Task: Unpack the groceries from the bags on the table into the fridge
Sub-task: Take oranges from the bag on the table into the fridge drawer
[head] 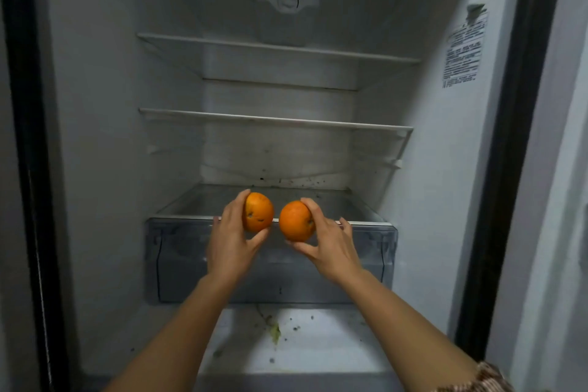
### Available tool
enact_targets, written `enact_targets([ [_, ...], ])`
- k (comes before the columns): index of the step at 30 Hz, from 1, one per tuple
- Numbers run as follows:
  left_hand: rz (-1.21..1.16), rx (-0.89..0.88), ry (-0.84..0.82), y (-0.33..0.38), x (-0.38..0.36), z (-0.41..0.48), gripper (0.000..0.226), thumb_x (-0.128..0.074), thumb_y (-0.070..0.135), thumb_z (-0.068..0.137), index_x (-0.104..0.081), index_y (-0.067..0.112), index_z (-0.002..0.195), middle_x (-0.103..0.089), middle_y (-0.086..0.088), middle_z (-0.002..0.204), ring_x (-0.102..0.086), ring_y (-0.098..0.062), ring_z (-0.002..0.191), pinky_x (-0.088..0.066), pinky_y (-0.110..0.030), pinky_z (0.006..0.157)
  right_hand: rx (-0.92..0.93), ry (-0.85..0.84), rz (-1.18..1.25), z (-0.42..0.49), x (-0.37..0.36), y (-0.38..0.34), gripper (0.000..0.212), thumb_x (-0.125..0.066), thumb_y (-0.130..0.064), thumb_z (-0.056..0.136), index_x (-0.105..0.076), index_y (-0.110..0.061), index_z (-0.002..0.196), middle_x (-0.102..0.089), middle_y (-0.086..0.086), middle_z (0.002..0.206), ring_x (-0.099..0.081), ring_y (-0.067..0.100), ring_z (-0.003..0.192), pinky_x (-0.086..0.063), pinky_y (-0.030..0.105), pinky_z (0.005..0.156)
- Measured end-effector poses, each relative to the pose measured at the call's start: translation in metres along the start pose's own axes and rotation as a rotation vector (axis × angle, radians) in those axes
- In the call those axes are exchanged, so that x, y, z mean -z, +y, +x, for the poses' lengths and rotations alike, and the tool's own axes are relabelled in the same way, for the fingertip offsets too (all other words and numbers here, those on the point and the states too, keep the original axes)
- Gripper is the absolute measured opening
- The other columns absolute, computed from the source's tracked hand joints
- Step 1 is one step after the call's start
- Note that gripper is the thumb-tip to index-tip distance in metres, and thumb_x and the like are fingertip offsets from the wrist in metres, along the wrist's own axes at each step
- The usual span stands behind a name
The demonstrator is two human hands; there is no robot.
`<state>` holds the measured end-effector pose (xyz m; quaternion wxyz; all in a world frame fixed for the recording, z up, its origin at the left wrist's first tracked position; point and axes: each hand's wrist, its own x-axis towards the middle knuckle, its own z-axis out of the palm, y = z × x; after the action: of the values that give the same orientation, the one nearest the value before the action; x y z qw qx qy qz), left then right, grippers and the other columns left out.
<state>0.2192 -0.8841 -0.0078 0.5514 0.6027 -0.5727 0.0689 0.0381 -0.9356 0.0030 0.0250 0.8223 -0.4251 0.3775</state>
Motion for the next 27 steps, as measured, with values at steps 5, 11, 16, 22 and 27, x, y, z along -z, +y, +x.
enact_targets([
  [5, 0.076, -0.003, -0.061, 0.0, -0.001, 0.014, 0.078, -0.069, 0.042, 0.081, -0.025, 0.03, 0.144, -0.042, -0.002, 0.139, -0.053, -0.028, 0.114, -0.047, -0.038, 0.08, 0.002, -0.02, 0.067, 0.007, -0.001, -0.003, 0.079, -0.063, -0.056, 0.083, -0.02, -0.033, 0.145, -0.062, 0.004, 0.121, -0.057, 0.027, 0.115, -0.024, 0.045, 0.111],
  [11, 0.128, -0.01, -0.058, 0.007, 0.011, 0.011, 0.075, -0.068, 0.049, 0.079, -0.03, 0.026, 0.14, -0.045, -0.004, 0.129, -0.059, -0.028, 0.098, -0.04, -0.031, 0.067, 0.05, -0.024, 0.043, -0.003, 0.018, -0.01, 0.081, -0.065, -0.058, 0.08, -0.022, -0.032, 0.143, -0.06, 0.009, 0.114, -0.058, 0.029, 0.101, -0.043, 0.037, 0.086],
  [16, 0.118, -0.008, 0.012, 0.028, 0.032, -0.004, 0.074, -0.073, 0.049, 0.072, -0.038, 0.029, 0.134, -0.049, -0.002, 0.121, -0.058, -0.026, 0.098, -0.041, -0.031, 0.07, -0.023, 0.105, 0.262, -0.023, 0.032, -0.016, 0.076, -0.071, -0.063, 0.071, -0.028, -0.041, 0.13, -0.062, 0.003, 0.107, -0.062, 0.027, 0.093, -0.052, 0.04, 0.078],
  [22, 0.153, 0.006, 0.02, 0.049, 0.054, -0.027, 0.07, -0.074, 0.05, 0.068, -0.042, 0.033, 0.128, -0.05, 0.001, 0.113, -0.058, -0.024, 0.095, -0.047, -0.036, 0.073, -0.035, 0.113, 0.202, -0.044, 0.055, -0.034, 0.073, -0.074, -0.06, 0.068, -0.033, -0.041, 0.126, -0.062, -0.001, 0.107, -0.063, 0.029, 0.094, -0.053, 0.041, 0.078],
  [27, 0.196, 0.103, -0.045, 0.052, 0.071, -0.015, 0.063, -0.075, 0.052, 0.062, -0.05, 0.033, 0.117, -0.059, 0.0, 0.105, -0.058, -0.024, 0.096, -0.048, -0.036, 0.076, -0.081, 0.058, 0.295, -0.033, 0.072, -0.047, 0.072, -0.079, -0.057, 0.063, -0.042, -0.041, 0.122, -0.058, -0.006, 0.109, -0.059, 0.022, 0.099, -0.052, 0.041, 0.084],
])
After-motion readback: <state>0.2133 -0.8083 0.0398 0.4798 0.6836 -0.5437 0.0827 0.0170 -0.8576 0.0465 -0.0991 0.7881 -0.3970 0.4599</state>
